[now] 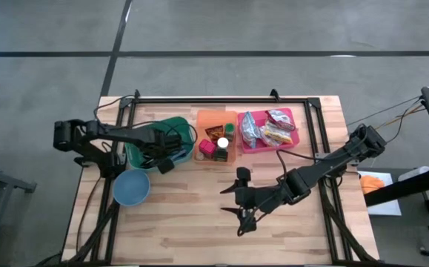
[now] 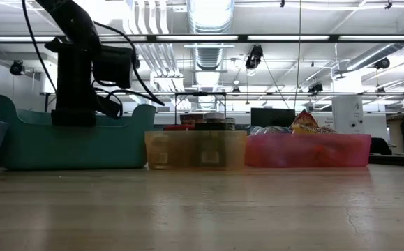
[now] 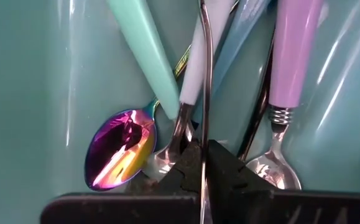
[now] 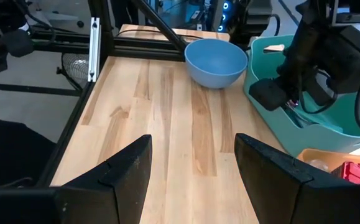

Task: Pick & Place Food Item
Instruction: Put the silver spoon into the green bin, then return to Home Position

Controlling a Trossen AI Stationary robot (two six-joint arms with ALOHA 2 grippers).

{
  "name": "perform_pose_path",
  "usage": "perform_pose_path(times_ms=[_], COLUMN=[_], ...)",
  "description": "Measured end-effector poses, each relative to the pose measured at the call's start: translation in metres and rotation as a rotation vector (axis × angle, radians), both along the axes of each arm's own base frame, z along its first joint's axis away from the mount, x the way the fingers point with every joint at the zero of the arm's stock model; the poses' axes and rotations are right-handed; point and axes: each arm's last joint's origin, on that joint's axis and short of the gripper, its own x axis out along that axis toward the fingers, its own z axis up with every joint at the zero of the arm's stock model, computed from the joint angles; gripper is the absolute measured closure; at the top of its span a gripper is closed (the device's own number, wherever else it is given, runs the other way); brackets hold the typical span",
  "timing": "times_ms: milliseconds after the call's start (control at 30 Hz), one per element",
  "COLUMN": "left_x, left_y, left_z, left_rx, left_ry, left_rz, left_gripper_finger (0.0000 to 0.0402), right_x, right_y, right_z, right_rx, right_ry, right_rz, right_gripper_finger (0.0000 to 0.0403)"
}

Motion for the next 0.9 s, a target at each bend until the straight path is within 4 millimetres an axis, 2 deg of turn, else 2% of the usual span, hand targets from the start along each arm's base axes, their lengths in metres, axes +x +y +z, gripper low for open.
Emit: perform_pose_path(times_ms=[167,267,733,900], left_x=[0.000,0.000,-0.003,-0.005], left_y=[0.000,0.000,-0.002,-0.003], left_z=[0.002,0.002,0.004,0.017], left_rx=[0.002,0.003,-0.049,-0.071], left_ry=[-0.012,-0.017,0.001,0.024], left_rz=[0.015,0.021,0.036,0.037], left_gripper_finger=[0.0397,0.0380,0.0216,0.0173], right_x=[0.000,0.000,0.000,0.000], right_y=[0.000,0.000,0.000,0.000], right_z=[0.000,0.000,0.000,0.000], right_rx=[0.000,0.000,-0.003,-0.006], right_ry=[0.000,0.001,0.005,0.005], right_rz=[0.000,0.000,0.000,0.002], right_gripper_finger=[0.0176,0.0176,0.0176,0.0176])
